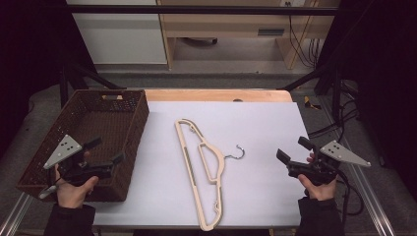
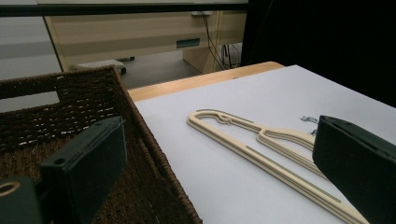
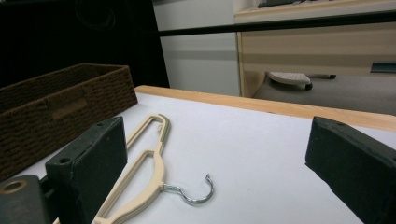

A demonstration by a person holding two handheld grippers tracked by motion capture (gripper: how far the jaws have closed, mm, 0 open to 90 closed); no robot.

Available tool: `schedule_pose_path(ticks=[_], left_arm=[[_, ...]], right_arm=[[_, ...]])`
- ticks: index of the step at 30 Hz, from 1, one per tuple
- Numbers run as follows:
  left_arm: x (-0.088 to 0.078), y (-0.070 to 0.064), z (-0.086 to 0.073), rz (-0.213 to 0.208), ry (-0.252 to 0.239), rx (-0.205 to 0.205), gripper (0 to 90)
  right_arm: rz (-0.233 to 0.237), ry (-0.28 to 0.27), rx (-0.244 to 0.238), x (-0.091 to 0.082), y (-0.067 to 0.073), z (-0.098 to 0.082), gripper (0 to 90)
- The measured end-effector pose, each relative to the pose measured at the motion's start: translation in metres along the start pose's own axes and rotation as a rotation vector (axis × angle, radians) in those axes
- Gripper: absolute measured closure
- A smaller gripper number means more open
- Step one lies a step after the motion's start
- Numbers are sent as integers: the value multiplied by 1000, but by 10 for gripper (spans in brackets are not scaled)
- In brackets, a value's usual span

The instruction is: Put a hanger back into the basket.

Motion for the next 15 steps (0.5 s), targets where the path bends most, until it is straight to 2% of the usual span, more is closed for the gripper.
schedule_pose_path(ticks=[6,11,15], left_arm=[[1,-2,-2,5,12,14,30],[3,-6,-2,-4,19,26,32],[5,-8,-4,-5,26,30,32]], right_arm=[[14,37,-20,6,7,0,77],[23,66,-16,14,15,-2,104],[47,142,-50,26,30,-7,111]])
Point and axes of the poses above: each handheld gripper's, and its own axes: x roughly forward along the jaws, z roughly out of its top, y roughly to its left, the point moved 5 cm from there along x, roughly forward along the jaws, and after that the axes turned 10 degrees about -x, right-handed, at the moved point
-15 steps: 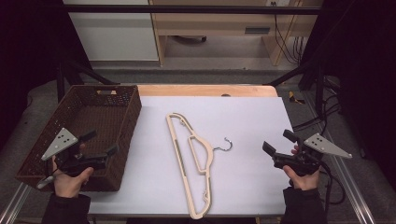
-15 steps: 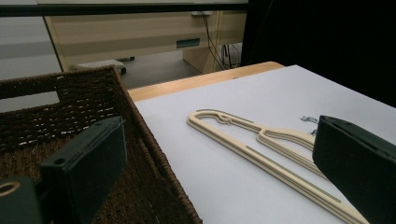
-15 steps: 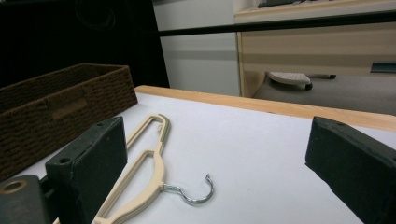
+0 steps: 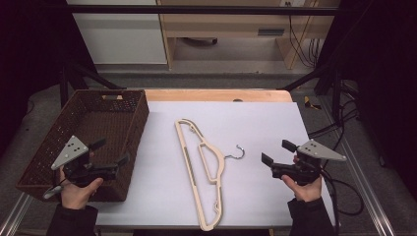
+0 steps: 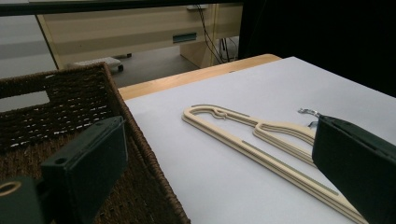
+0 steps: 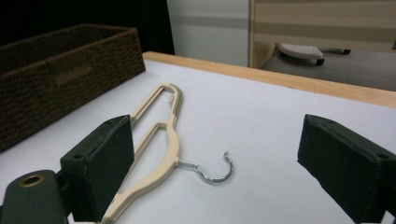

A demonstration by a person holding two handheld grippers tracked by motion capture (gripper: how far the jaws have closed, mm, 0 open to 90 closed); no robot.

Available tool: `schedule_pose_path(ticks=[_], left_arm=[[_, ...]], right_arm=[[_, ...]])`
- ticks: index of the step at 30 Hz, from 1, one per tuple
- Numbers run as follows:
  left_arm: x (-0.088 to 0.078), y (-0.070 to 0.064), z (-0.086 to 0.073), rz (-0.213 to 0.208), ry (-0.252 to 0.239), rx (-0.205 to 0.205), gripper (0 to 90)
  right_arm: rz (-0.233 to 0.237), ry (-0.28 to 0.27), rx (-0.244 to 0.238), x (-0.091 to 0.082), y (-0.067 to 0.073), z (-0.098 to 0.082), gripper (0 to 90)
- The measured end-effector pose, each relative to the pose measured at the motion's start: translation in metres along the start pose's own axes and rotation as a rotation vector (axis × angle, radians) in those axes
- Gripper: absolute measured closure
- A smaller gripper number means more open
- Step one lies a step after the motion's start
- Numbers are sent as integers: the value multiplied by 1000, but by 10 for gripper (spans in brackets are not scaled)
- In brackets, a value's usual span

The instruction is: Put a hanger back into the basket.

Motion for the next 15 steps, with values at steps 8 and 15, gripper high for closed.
schedule_pose_path(ticks=[8,15], left_arm=[[2,-4,-1,-5,9,10,35],[7,-16,-2,-24,28,38,39]], right_arm=[[89,80,-31,29,32,-7,149],[123,124,-30,47,43,-20,187]])
Point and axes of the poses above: each handheld gripper's, and its own axes: x roughly forward along the jaws, z roughly out of its top, y roughly to its left, the point moved 5 cm from there along x, roughly forward along the jaws, and after that the axes turned 10 degrees about -x, right-handed, at the moved point
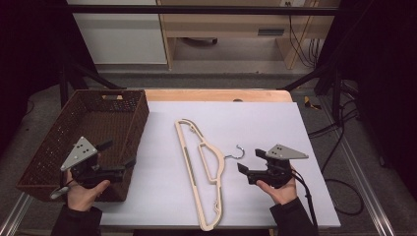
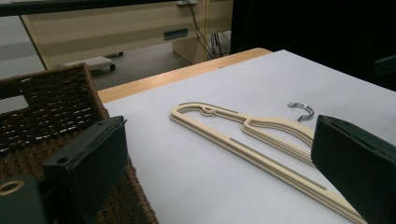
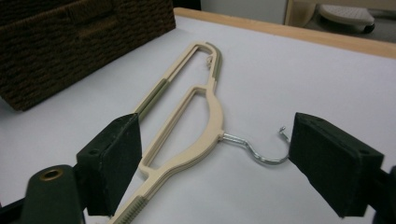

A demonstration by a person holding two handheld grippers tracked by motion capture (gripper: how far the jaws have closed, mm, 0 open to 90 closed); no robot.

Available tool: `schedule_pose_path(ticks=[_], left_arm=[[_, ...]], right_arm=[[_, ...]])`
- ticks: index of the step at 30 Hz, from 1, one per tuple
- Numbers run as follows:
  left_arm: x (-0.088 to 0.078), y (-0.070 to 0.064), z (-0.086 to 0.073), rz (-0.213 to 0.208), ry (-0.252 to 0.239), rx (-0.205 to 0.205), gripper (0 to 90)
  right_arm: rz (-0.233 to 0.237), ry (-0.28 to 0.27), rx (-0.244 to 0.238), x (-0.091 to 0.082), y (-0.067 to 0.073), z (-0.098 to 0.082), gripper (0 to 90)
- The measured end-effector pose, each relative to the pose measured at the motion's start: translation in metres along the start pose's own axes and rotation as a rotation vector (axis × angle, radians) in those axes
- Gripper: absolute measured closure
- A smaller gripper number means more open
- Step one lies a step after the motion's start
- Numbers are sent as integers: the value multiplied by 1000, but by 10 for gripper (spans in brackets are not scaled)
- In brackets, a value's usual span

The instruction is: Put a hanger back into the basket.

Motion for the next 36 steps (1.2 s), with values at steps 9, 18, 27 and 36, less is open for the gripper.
schedule_pose_path(ticks=[9,18,27,36], left_arm=[[5,-7,-2,-11,12,12,42],[8,-11,-4,-17,20,18,47],[7,-13,-3,-24,16,15,50],[8,-13,-4,-26,18,16,52]], right_arm=[[71,102,-24,25,26,-12,248],[136,219,5,54,50,-35,337],[198,303,19,69,64,-52,494],[222,344,44,70,63,-56,606]])
Point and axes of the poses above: each handheld gripper's, and its own axes: x roughly forward along the jaws, z roughly out of its top, y roughly to its left, the point moved 5 cm from there along x, roughly forward along the jaws, and after that the axes turned 10 degrees about -x, right-handed, at the moved point
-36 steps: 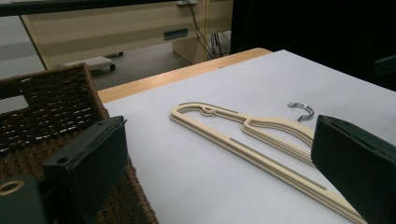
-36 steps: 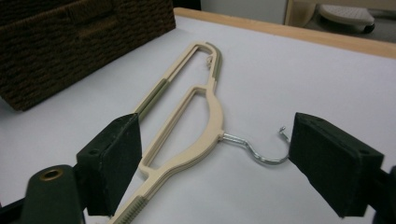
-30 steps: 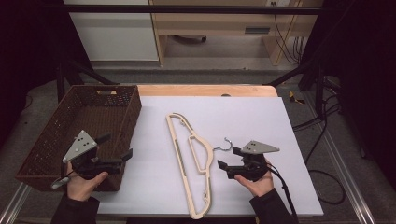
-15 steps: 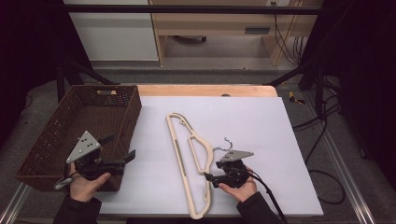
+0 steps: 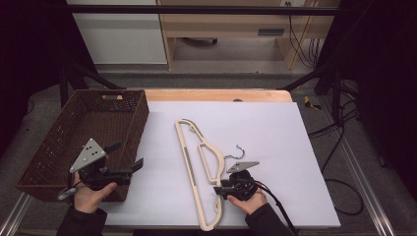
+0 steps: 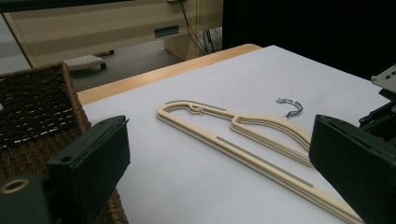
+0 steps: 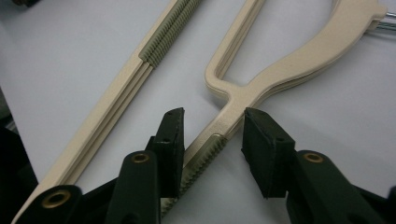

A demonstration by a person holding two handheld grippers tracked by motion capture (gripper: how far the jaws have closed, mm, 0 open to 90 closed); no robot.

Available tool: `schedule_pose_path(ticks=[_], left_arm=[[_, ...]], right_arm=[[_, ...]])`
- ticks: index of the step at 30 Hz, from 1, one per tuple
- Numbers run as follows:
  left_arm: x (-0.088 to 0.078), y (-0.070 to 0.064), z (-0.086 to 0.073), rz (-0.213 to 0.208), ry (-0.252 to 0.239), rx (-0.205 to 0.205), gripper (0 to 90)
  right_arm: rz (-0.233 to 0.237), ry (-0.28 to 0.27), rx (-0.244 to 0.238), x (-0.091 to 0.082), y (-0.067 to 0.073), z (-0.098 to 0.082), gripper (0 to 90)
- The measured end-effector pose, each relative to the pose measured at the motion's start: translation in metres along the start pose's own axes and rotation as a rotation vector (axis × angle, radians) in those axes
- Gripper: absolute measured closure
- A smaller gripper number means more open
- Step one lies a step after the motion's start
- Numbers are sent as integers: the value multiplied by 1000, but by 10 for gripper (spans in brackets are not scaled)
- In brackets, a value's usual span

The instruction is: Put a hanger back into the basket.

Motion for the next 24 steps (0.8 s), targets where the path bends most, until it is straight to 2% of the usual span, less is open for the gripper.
schedule_pose_path(ticks=[1,4,7,10,12,13,16,18,19,24], left_arm=[[0,0,0,0,0,0,52],[1,0,0,0,4,1,53],[2,-1,-1,-1,8,-2,53],[2,-1,-1,-1,8,2,54],[2,-1,-1,0,8,2,54],[2,-2,-1,-2,6,-2,54],[1,-2,0,-1,4,1,55],[1,-2,0,-2,3,0,56],[1,-2,0,-2,3,0,56],[2,-2,-1,-3,8,2,56]], right_arm=[[8,-4,26,-1,0,1,638],[17,-10,34,-3,-2,1,677],[8,-8,64,-5,-3,1,693],[-30,-12,54,-4,-3,1,576],[-42,-3,55,-2,-3,0,565],[-45,10,72,0,0,0,564],[-39,12,56,1,-1,-1,606],[-27,5,94,-1,0,0,639],[-22,2,59,-2,-2,0,656],[-27,13,93,-6,-6,-1,687]])
Point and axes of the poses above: each handheld gripper's, and its own axes: x roughly forward along the jaws, z roughly out of its top, y roughly to its left, the point moved 5 cm from there along x, roughly forward along the jaws, and after that the axes turned 10 degrees about -x, right-handed, at the moved point
